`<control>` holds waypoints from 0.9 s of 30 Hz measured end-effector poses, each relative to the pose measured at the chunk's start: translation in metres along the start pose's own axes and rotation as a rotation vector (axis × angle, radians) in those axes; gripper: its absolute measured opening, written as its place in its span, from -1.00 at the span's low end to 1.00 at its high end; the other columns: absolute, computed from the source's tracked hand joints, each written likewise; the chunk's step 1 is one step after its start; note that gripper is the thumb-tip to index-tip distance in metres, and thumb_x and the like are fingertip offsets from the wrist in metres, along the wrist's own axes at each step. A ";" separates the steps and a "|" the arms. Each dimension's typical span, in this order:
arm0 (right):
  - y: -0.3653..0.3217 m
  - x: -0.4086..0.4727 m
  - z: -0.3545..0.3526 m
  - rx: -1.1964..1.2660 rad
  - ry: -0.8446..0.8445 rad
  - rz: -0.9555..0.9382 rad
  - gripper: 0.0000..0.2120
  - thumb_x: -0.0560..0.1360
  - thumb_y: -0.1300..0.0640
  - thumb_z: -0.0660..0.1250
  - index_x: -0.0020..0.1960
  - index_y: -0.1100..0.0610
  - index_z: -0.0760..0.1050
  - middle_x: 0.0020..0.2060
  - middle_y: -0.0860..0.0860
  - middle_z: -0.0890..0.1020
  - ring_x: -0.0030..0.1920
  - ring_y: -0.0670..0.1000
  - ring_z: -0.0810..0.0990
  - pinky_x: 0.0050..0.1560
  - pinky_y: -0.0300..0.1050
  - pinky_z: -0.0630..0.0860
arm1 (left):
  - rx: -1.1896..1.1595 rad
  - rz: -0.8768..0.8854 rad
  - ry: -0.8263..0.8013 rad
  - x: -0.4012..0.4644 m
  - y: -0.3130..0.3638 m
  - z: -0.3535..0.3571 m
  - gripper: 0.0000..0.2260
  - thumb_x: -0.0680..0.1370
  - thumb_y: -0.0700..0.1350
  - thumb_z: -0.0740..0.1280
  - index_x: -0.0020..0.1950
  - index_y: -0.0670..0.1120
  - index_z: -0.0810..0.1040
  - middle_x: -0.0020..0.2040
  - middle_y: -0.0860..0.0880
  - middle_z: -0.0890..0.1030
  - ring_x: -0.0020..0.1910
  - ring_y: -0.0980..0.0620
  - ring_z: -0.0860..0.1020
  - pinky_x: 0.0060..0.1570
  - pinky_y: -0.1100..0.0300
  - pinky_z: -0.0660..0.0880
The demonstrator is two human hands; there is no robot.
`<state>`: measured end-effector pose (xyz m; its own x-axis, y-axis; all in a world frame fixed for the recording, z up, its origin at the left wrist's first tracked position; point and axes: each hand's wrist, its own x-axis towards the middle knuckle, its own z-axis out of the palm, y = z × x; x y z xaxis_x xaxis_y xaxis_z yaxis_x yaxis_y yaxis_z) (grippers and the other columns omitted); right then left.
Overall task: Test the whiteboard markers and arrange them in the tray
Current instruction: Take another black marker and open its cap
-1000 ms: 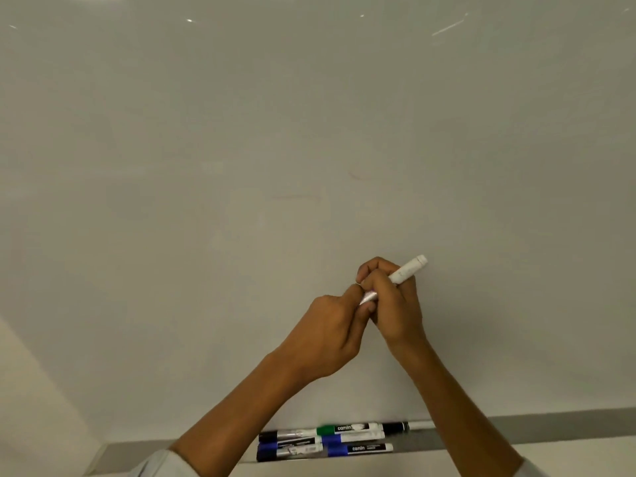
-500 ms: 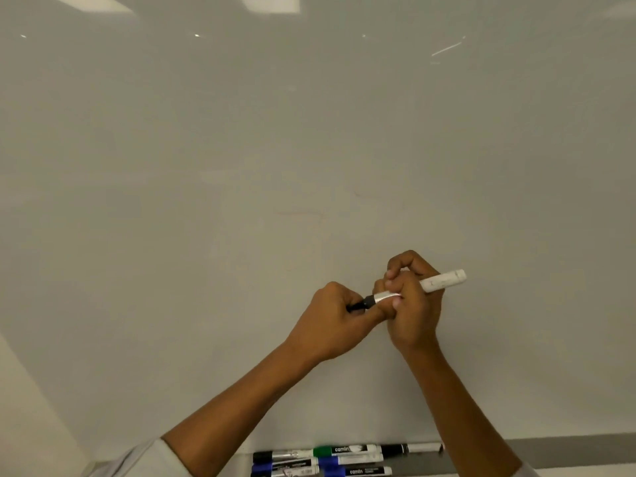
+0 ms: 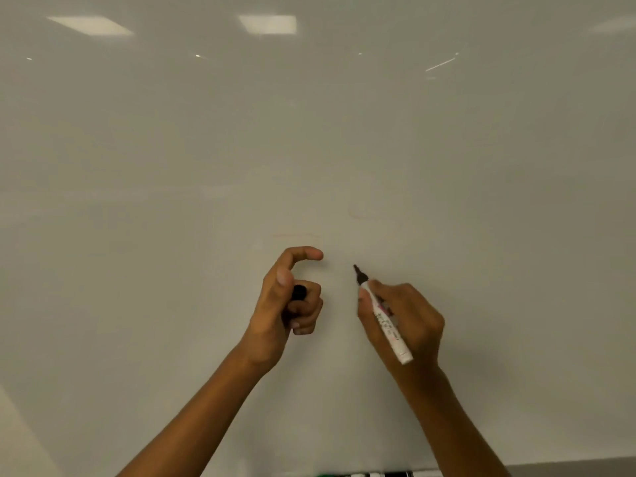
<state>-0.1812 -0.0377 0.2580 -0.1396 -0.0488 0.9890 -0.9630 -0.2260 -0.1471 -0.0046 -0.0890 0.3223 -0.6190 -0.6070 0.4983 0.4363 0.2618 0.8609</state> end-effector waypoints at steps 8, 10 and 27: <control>0.003 -0.019 -0.009 0.038 -0.045 0.058 -0.86 0.43 0.24 0.50 -0.24 0.31 0.64 -0.40 0.09 0.62 -0.46 0.02 0.54 -0.47 -0.04 0.49 | 0.041 0.045 -0.070 -0.001 -0.001 0.011 0.00 0.23 0.55 0.28 0.28 -0.27 0.28 -0.50 0.09 0.17 -0.51 0.08 0.06 -0.45 0.23 0.06; 0.009 0.004 -0.013 0.056 0.118 0.181 -0.86 0.46 0.25 0.47 -0.22 0.33 0.64 -0.40 0.14 0.62 -0.45 0.08 0.56 -0.43 0.00 0.51 | 0.056 0.047 -0.059 -0.001 -0.003 0.015 -0.03 0.24 0.54 0.27 0.26 -0.26 0.30 -0.51 0.11 0.18 -0.52 0.08 0.05 -0.46 0.25 0.07; -0.038 0.026 -0.073 0.468 0.004 0.381 -0.90 0.42 0.09 0.44 -0.16 0.12 0.60 -0.32 -0.10 0.68 -0.37 -0.10 0.66 -0.37 -0.25 0.58 | 0.217 0.149 -0.162 0.004 0.002 0.055 -0.09 0.30 0.55 0.18 0.32 -0.16 0.28 -0.51 0.18 0.20 -0.54 0.12 0.10 -0.47 0.28 0.14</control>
<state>-0.1652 0.0407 0.2908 -0.4566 -0.2069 0.8653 -0.6416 -0.5972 -0.4813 -0.0419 -0.0492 0.3315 -0.6623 -0.4271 0.6156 0.3914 0.5033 0.7704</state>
